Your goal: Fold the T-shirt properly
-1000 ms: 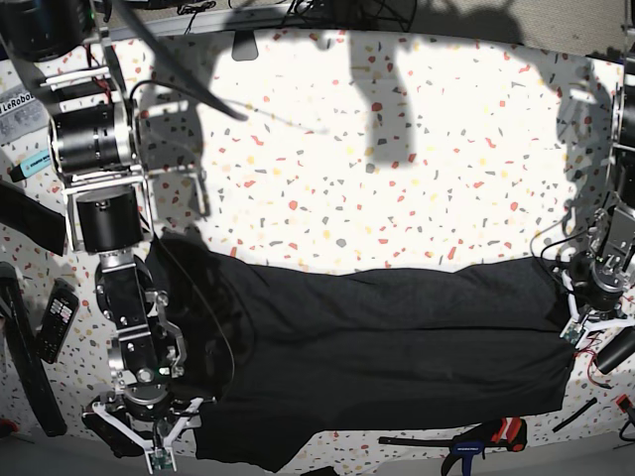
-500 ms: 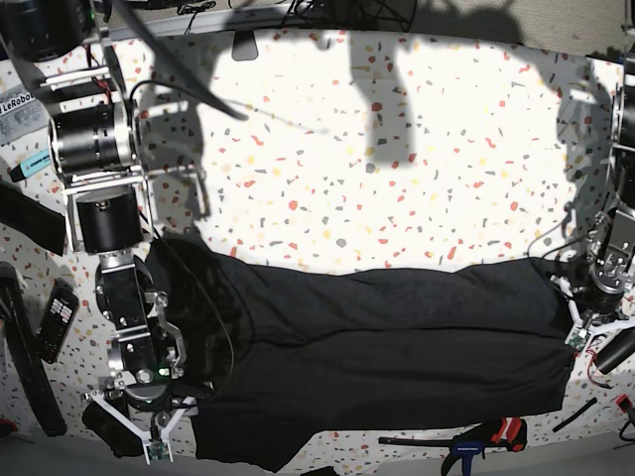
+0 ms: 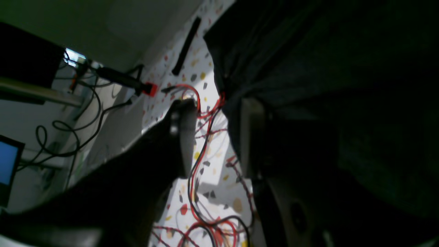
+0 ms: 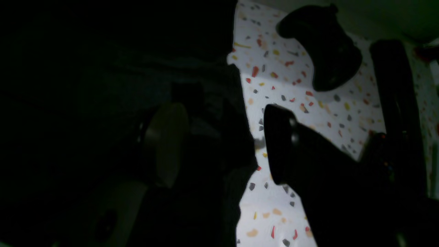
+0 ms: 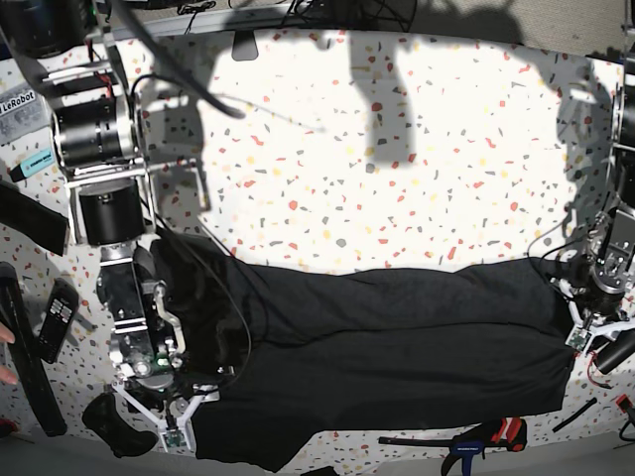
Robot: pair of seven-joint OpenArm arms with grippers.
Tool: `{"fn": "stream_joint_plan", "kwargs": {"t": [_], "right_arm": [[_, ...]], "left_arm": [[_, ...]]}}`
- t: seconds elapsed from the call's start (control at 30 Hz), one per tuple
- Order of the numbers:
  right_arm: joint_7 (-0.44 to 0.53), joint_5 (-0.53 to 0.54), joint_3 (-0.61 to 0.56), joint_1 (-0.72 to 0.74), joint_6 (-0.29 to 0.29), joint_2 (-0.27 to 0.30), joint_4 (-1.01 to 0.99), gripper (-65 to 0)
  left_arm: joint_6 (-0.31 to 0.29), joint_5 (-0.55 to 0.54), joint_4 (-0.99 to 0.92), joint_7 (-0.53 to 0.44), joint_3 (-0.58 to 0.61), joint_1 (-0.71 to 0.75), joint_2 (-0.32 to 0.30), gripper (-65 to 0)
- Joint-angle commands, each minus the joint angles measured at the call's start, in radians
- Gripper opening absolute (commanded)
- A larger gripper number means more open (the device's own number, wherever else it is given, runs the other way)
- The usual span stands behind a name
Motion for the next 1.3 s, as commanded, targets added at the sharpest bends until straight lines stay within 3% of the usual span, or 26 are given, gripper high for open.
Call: {"fn": "stream_joint_plan", "kwargs": {"t": [0.0, 0.17, 0.3, 0.4, 0.53, 0.63, 0.7, 0.8, 0.9, 0.97, 1.13, 1.27], "right_arm": [[0.025, 0.011, 0.004, 0.038, 0.022, 0.006, 0.015, -27.5], [0.028, 0.091, 0.004, 0.035, 0.089, 0.006, 0.015, -27.6], [0.024, 0.091, 0.004, 0.035, 0.092, 0.006, 0.015, -27.6], [0.021, 0.091, 0.004, 0.035, 0.092, 0.006, 0.015, -27.5], [0.016, 0.090, 0.004, 0.035, 0.092, 0.006, 0.015, -27.5], [0.013, 0.091, 0.004, 0.035, 0.092, 0.006, 0.015, -27.5], [0.007, 0.092, 0.004, 0.035, 0.092, 0.006, 0.015, -27.5], [0.037, 0.113, 0.004, 0.019, 0.103, 0.009, 0.015, -27.6], [0.080, 0.187, 0.007, -0.013, 0.204, 0.014, 0.013, -27.7], [0.102, 0.198, 0.015, -0.038, 0.264, 0.010, 0.013, -27.7], [0.141, 0.187, 0.055, -0.094, 0.270, 0.008, 0.013, -27.7], [0.147, 0.173, 0.108, -0.130, 0.270, 0.009, 0.013, -27.7]], "left_arm": [[0.025, -0.009, 0.011, -0.023, -0.005, -0.036, -0.020, -43.2], [0.024, -0.005, 0.011, -0.021, -0.005, -0.039, -0.026, -43.2], [-0.017, 0.084, 0.011, -0.019, -0.005, -0.066, -0.040, -43.2], [-0.031, 0.078, 0.011, -0.019, -0.005, -0.088, -0.048, -43.2], [-0.106, 0.079, 0.011, -0.032, -0.005, -0.105, -0.047, -43.2], [-0.108, 0.070, 0.011, -0.034, -0.005, -0.105, -0.047, -43.3], [-0.149, -0.024, 0.011, -0.012, -0.005, -0.105, -0.046, -43.2], [-0.271, -0.302, 0.026, 0.177, -0.005, -0.102, -0.045, -43.3], [-0.349, -0.559, 0.071, 0.262, -0.008, -0.075, -0.050, -43.2], [-0.382, -0.630, 0.109, 0.262, -0.008, -0.047, -0.051, -43.3], [-0.380, -0.625, 0.163, 0.183, -0.008, 0.024, -0.044, -43.3], [-0.262, -0.629, 0.163, 0.190, -0.009, 0.084, -0.032, -43.3]]}}
